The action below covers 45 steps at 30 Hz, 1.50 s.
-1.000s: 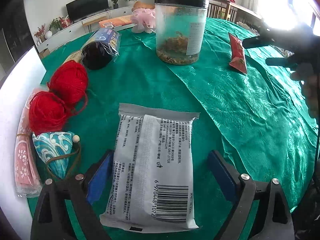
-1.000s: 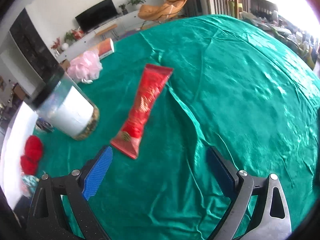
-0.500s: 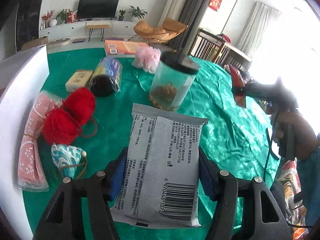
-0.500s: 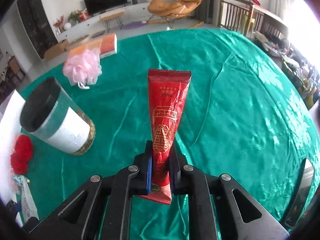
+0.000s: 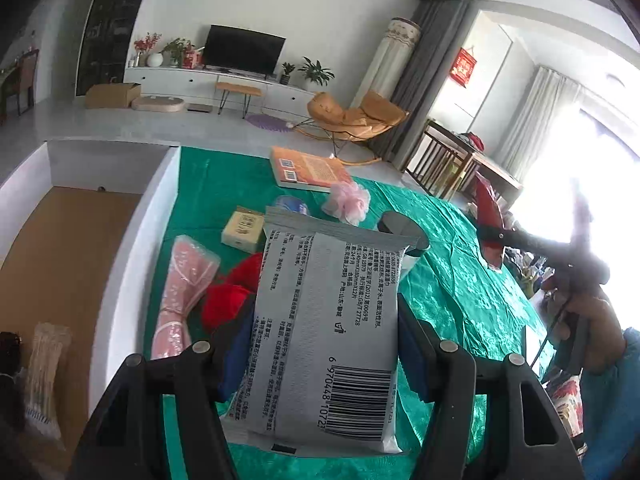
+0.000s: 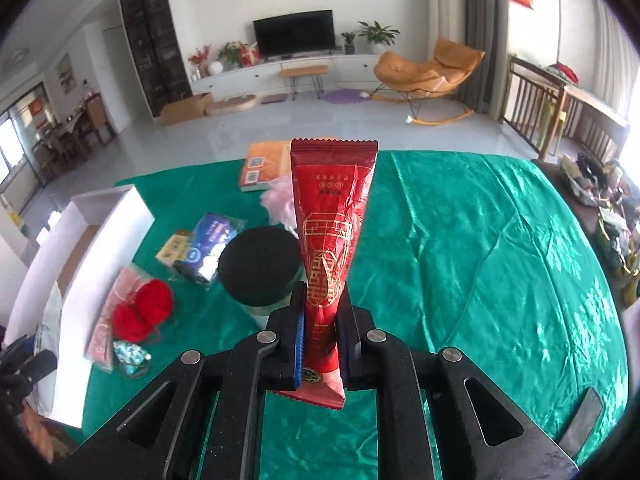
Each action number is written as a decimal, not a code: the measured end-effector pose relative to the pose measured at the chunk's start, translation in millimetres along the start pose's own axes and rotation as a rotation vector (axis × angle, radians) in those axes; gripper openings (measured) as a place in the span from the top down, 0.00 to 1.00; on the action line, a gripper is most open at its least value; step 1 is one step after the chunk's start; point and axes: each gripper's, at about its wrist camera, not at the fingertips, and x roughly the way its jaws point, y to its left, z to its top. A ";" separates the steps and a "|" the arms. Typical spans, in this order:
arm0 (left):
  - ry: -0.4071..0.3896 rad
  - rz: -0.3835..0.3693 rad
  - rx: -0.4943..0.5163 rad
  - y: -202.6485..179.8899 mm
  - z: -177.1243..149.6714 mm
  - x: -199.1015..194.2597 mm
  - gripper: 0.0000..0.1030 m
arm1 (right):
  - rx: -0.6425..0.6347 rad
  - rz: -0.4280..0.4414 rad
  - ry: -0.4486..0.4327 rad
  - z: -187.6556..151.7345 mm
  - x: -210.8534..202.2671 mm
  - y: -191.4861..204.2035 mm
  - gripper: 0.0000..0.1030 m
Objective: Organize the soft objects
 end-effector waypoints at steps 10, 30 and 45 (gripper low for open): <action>-0.076 0.279 -0.089 118.5 19.8 -121.1 0.39 | -0.104 0.260 -0.017 16.1 -22.3 127.3 0.87; 0.004 0.124 -0.026 4.5 -0.5 -138.0 0.00 | -0.078 -0.075 0.023 -108.1 73.4 113.5 0.16; 0.269 0.261 0.215 -125.7 -30.5 86.0 0.00 | 0.226 -0.330 0.086 -147.7 113.0 -64.4 0.11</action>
